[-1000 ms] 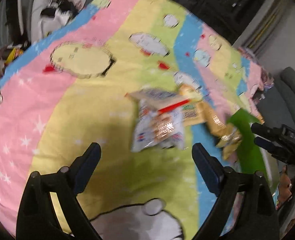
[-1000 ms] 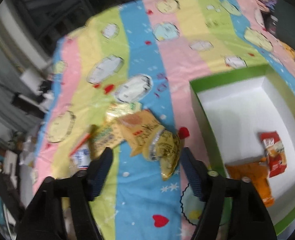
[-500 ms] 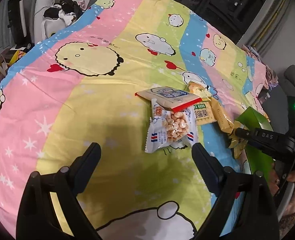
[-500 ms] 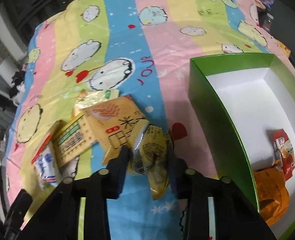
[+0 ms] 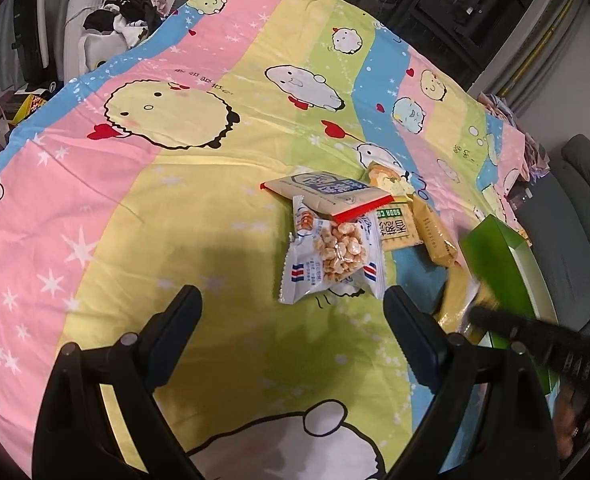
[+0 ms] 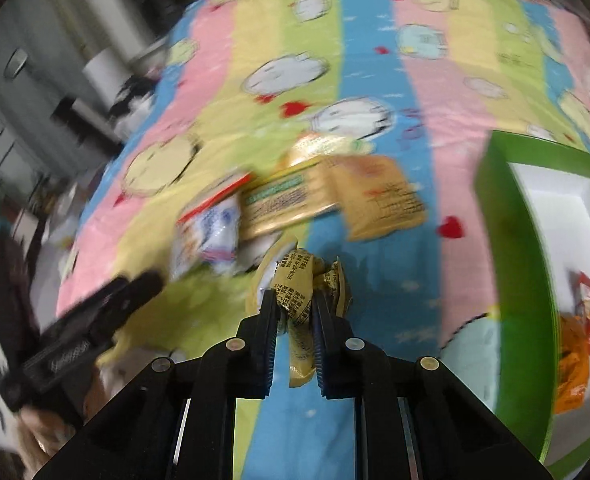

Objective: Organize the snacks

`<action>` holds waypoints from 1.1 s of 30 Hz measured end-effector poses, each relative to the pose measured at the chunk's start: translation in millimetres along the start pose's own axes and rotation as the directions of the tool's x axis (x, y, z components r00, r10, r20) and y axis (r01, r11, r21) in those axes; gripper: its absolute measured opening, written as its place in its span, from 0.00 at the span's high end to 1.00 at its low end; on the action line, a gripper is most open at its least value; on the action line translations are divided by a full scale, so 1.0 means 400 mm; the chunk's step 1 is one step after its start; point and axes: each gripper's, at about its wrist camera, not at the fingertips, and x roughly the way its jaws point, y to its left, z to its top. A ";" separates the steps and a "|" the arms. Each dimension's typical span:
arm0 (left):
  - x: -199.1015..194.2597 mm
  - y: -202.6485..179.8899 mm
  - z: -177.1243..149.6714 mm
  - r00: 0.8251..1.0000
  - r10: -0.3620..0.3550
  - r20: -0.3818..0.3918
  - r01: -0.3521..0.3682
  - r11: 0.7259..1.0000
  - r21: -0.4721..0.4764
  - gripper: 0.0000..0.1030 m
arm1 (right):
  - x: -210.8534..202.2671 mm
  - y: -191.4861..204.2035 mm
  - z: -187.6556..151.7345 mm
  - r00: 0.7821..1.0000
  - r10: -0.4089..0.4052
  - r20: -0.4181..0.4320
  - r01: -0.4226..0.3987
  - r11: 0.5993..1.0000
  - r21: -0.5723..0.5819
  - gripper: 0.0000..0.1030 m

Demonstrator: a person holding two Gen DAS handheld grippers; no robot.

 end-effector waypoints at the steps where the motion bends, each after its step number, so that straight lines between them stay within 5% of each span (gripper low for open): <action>1: 0.001 0.001 0.000 1.000 0.002 -0.002 -0.002 1.000 -0.003 0.11 | 0.019 0.019 -0.010 0.999 0.027 -0.031 -0.028 0.999 -0.024 0.83; 4: 0.003 0.003 -0.001 1.000 0.000 -0.007 -0.001 1.000 -0.009 0.11 | 0.056 0.049 -0.026 0.995 0.062 -0.082 -0.068 0.995 -0.067 0.83; 9: 0.001 -0.011 -0.006 1.000 -0.019 -0.011 0.019 1.000 0.014 0.12 | 0.035 0.053 -0.025 0.998 0.052 -0.043 -0.056 0.995 -0.087 0.79; 14: 0.007 -0.039 -0.017 0.995 -0.093 -0.033 0.094 0.995 0.034 0.13 | -0.019 -0.017 -0.005 0.990 0.140 0.032 -0.142 0.988 0.063 0.41; 21: 0.030 -0.139 -0.064 0.976 -0.194 -0.096 0.207 0.967 0.150 0.23 | 0.044 -0.088 -0.002 0.970 0.242 -0.025 -0.228 0.940 0.253 0.40; 33: 0.110 -0.191 -0.114 0.961 -0.198 -0.194 0.234 0.955 0.183 0.50 | 0.142 -0.069 -0.019 0.942 0.320 -0.097 -0.287 0.923 0.257 0.43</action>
